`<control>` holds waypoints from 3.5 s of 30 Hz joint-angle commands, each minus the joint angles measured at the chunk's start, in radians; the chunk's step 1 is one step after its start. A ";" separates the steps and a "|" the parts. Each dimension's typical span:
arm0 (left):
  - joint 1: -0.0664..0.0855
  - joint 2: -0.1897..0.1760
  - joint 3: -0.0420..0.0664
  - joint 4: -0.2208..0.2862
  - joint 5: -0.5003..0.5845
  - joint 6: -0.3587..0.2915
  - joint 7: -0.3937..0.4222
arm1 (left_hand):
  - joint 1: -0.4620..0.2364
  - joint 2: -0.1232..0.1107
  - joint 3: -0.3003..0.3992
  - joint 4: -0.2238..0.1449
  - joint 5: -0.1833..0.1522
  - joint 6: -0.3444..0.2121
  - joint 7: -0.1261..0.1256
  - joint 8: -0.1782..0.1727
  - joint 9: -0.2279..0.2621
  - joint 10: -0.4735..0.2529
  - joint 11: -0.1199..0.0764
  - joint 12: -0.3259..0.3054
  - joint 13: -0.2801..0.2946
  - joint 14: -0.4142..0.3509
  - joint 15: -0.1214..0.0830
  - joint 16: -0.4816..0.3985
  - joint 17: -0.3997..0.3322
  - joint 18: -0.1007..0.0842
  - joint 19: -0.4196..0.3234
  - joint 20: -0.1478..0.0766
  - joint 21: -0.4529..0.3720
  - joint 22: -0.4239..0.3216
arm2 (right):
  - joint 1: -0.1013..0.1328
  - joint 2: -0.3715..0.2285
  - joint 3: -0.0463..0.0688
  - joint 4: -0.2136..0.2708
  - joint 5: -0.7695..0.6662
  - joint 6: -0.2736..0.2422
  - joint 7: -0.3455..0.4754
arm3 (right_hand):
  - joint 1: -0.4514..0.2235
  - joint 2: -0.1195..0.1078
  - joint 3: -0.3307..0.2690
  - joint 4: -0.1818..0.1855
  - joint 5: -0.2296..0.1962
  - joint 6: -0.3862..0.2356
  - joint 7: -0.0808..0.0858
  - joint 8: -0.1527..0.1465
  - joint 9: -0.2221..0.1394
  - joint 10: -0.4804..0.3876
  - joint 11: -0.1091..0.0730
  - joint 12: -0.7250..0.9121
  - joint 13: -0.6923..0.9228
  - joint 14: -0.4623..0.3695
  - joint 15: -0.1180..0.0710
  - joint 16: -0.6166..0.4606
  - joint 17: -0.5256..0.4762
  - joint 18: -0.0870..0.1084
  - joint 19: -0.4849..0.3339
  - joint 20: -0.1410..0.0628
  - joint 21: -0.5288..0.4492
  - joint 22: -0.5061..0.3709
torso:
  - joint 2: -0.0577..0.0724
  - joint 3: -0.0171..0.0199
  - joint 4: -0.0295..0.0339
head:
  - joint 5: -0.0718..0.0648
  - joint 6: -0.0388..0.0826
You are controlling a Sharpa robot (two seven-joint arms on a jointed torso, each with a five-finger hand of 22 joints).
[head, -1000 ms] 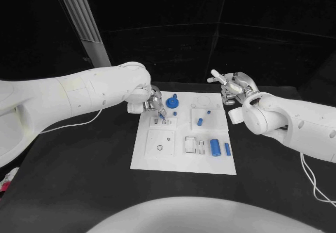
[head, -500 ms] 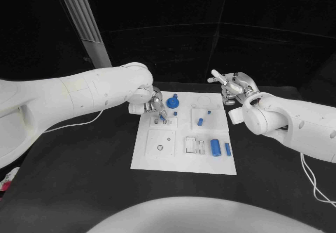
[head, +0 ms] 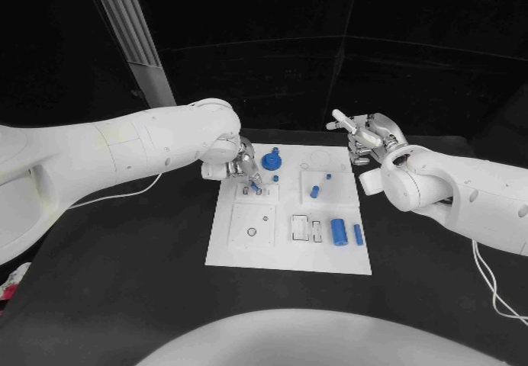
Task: Assemble the parts on the task board
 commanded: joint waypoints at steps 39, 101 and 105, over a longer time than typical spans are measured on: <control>-0.002 0.006 0.000 -0.002 0.002 -0.009 -0.014 | -0.002 -0.012 -0.073 0.013 -0.072 0.043 -0.023 -0.013 0.005 0.106 -0.015 0.001 0.263 0.105 -0.011 0.003 0.263 -0.007 0.105 -0.012 0.004 0.263 | 0.002 0.001 0.001 0.000 -0.001 -0.004 0.004 | 0.011 0.009 -0.006 -0.001 0.002 -0.002 -0.004 0.009 0.001 0.104 -0.002 0.000 0.263 0.104 -0.001 0.002 0.263 0.011 0.018 -0.001 -0.007 0.206 | 0.000 -0.0002 0.0002 | 0.001 0.000; -0.012 0.014 0.000 0.007 -0.018 -0.045 -0.041 | 0.040 0.021 -0.080 0.010 -0.096 0.044 -0.023 -0.033 0.006 0.106 -0.016 0.001 0.263 0.105 -0.013 0.003 0.263 -0.006 0.105 -0.014 0.004 0.263 | 0.001 0.001 0.001 0.001 -0.001 -0.003 0.005 | 0.011 0.009 -0.006 -0.001 0.002 -0.002 -0.004 0.009 0.001 0.104 -0.002 0.000 0.263 0.104 -0.001 0.002 0.263 0.011 0.018 -0.001 -0.007 0.206 | 0.000 0.0001 -0.0002 | 0.002 0.000; -0.012 0.014 0.000 0.008 -0.027 -0.048 -0.041 | 0.039 0.021 -0.080 0.012 -0.096 0.043 -0.023 -0.033 0.006 0.106 -0.016 0.001 0.263 0.105 -0.013 0.003 0.263 -0.006 0.103 -0.014 0.002 0.262 | 0.001 0.001 0.001 0.001 -0.001 -0.003 0.005 | 0.013 0.011 -0.007 -0.001 0.002 -0.001 -0.005 0.011 0.001 0.104 -0.002 0.000 0.263 0.104 -0.002 0.002 0.263 0.011 0.018 -0.001 -0.007 0.206 | 0.000 0.0000 0.0001 | 0.002 0.000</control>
